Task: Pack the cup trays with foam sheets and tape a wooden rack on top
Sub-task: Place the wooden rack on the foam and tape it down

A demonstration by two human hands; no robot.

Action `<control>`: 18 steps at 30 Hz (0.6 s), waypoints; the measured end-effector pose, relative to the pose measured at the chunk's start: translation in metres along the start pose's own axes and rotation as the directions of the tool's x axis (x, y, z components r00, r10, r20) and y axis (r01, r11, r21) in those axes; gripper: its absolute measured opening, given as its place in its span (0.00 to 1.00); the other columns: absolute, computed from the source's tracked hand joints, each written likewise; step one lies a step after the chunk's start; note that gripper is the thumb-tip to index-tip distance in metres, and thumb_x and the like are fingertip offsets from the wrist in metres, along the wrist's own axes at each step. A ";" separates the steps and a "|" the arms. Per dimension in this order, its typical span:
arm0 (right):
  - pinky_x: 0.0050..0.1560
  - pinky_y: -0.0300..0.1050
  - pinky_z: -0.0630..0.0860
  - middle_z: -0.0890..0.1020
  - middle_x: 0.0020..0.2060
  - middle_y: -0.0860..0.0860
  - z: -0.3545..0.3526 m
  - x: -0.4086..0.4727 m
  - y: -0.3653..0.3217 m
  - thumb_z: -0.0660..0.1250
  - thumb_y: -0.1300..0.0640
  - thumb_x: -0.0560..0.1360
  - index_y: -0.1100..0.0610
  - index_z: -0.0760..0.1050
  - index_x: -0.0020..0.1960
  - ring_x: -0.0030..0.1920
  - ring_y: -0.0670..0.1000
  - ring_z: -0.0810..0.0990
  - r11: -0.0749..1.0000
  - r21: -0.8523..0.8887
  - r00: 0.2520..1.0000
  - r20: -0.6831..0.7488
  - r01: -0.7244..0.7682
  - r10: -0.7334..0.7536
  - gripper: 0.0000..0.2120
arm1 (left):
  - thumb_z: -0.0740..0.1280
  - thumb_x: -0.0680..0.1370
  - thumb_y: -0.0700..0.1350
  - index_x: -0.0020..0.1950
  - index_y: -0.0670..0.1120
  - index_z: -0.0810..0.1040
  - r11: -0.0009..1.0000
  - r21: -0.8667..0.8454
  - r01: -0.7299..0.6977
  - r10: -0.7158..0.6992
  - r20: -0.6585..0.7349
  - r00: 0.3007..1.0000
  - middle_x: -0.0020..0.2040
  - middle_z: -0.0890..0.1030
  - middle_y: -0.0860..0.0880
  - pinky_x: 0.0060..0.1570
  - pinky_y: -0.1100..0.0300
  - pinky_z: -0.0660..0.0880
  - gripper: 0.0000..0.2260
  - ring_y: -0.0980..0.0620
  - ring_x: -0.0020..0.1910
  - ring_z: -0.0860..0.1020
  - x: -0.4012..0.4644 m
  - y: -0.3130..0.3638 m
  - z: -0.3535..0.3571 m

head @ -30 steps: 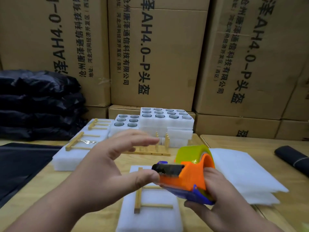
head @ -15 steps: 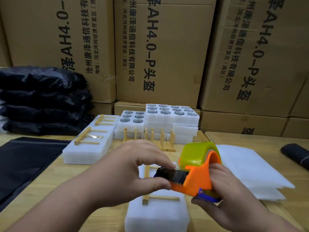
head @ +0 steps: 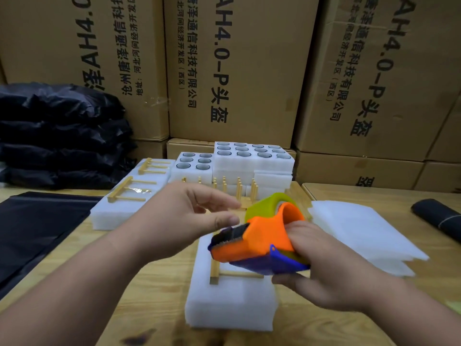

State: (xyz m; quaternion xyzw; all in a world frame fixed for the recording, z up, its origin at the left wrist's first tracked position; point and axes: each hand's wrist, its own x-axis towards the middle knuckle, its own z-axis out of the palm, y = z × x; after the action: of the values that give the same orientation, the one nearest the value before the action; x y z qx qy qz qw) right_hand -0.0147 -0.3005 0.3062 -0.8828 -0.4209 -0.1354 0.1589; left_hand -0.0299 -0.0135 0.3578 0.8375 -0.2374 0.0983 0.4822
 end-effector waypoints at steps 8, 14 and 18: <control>0.36 0.48 0.74 0.80 0.36 0.45 -0.011 0.036 0.003 0.69 0.46 0.68 0.48 0.75 0.43 0.36 0.47 0.78 0.933 0.225 0.959 0.020 -0.281 0.284 0.08 | 0.74 0.77 0.51 0.44 0.60 0.86 0.985 -0.070 0.158 -0.172 -0.274 0.946 0.40 0.87 0.58 0.41 0.64 0.75 0.04 0.64 0.41 0.84 0.018 -0.029 0.009; 0.31 0.47 0.63 0.68 0.22 0.45 0.002 0.062 0.009 0.55 0.29 0.69 0.54 0.66 0.30 0.26 0.47 0.66 0.897 0.228 0.861 -0.267 -0.379 0.432 0.28 | 0.70 0.81 0.48 0.45 0.46 0.85 0.844 -0.384 0.374 -0.468 -0.189 0.863 0.36 0.86 0.50 0.43 0.57 0.82 0.09 0.57 0.32 0.82 0.027 -0.045 0.027; 0.31 0.47 0.63 0.67 0.23 0.47 0.001 0.069 0.016 0.56 0.28 0.70 0.57 0.69 0.31 0.26 0.48 0.66 0.895 0.196 0.872 -0.220 -0.400 0.438 0.31 | 0.71 0.80 0.47 0.42 0.46 0.84 0.814 -0.453 0.364 -0.496 -0.215 0.841 0.34 0.85 0.49 0.38 0.61 0.81 0.09 0.56 0.32 0.81 0.027 -0.050 0.029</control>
State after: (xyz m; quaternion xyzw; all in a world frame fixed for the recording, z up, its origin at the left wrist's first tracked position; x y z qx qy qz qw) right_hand 0.0399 -0.2611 0.3282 -0.9139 -0.2033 -0.1806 0.3015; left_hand 0.0161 -0.0253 0.3153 0.7269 0.0285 0.0712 0.6824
